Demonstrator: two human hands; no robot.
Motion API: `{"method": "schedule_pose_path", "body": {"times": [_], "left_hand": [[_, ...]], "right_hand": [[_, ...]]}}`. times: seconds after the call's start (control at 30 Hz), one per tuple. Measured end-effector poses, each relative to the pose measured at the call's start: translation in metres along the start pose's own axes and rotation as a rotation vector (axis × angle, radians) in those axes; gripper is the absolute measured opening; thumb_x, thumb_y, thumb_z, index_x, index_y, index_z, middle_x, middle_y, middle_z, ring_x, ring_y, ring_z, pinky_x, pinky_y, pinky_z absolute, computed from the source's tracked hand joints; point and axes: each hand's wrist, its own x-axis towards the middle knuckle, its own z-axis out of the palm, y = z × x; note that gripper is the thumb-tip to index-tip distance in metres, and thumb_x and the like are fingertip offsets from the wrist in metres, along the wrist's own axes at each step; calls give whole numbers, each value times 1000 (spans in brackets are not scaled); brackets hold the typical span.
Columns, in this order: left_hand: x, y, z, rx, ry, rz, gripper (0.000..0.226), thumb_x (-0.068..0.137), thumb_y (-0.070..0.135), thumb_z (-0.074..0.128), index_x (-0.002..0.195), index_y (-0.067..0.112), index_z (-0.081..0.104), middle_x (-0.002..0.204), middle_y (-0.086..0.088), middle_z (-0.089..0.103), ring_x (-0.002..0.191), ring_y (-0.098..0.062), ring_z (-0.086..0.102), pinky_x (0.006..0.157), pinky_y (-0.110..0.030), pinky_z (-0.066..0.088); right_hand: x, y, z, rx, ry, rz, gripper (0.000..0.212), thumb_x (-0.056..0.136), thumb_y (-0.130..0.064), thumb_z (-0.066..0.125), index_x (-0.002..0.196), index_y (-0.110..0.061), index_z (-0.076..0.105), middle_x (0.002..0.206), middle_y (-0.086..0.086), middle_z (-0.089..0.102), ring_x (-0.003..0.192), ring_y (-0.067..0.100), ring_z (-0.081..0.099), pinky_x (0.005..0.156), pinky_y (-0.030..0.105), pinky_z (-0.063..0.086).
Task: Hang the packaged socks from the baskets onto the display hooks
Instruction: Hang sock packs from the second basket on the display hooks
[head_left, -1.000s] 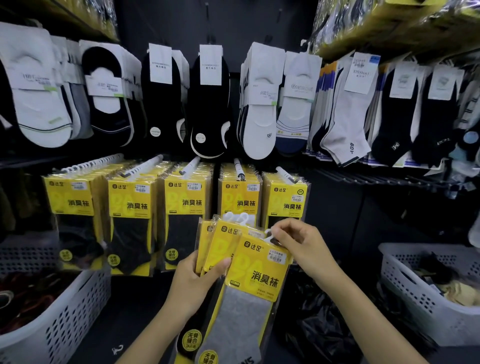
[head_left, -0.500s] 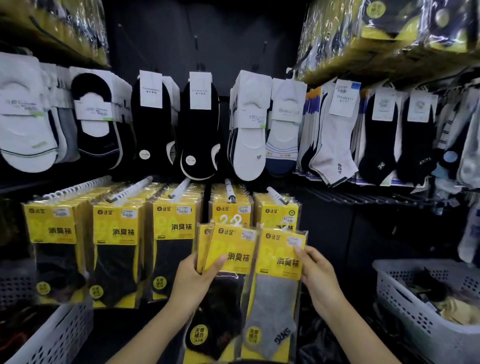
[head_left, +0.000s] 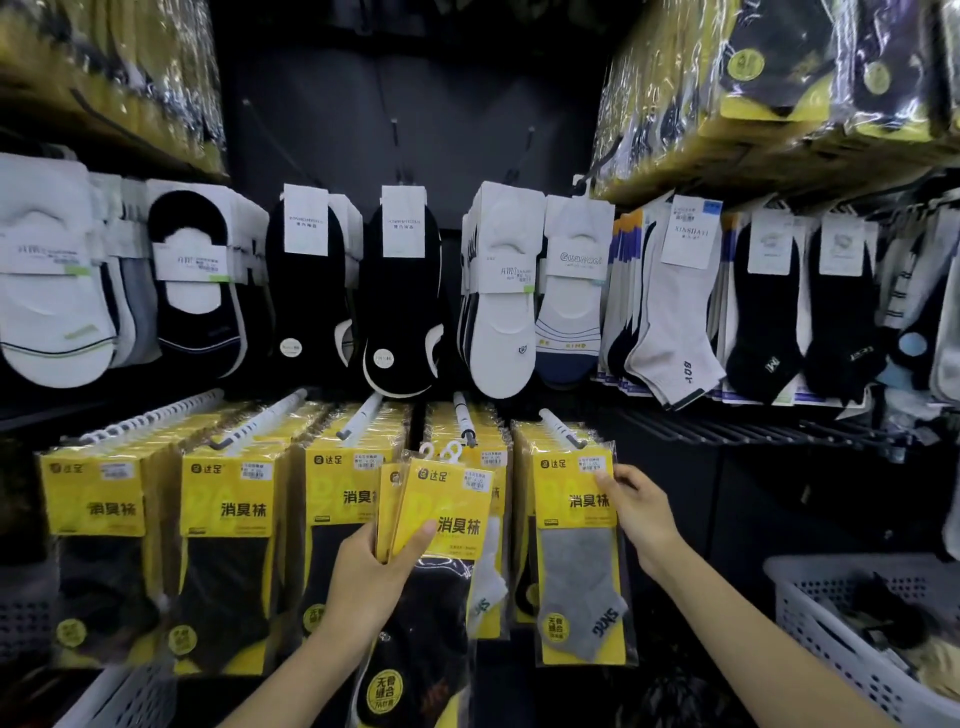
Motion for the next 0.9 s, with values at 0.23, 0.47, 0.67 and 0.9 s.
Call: {"method": "schedule_pose_path", "body": {"times": [0.23,0.47,0.67,0.9], "left_hand": [[-3,-6,-2,-17,20,-34,10,78,37,72,84,32,65,72,16,71,70,6,65,54,-8,44],[-14,-5,9,-63,-24,-61,12,78,37,72,87,31,66,76,23,71,73,7,66,55,-7,46],[-25,5,21,-122,-33,-89,30,64,46,75,87,29,66,75,23,71,70,6,66,51,-6,46],[-30,14,20,-88,-67,-8,35,64,56,66,89,33,65,79,24,71,75,7,66,56,-4,46]], "right_hand": [[-7,15,10,-95,315,11,28,80,-18,76,99,-7,58,99,9,63,94,24,62,79,30,50],[-83,-6,44,-61,-123,-29,13,89,-26,62,98,-17,62,94,5,66,81,13,67,64,15,52],[-118,-20,59,-21,-218,2,30,80,-23,74,101,-6,60,95,15,64,87,24,64,84,41,55],[-117,-8,51,122,-243,101,24,89,-24,63,104,-7,56,101,7,73,92,29,68,79,39,55]]}}
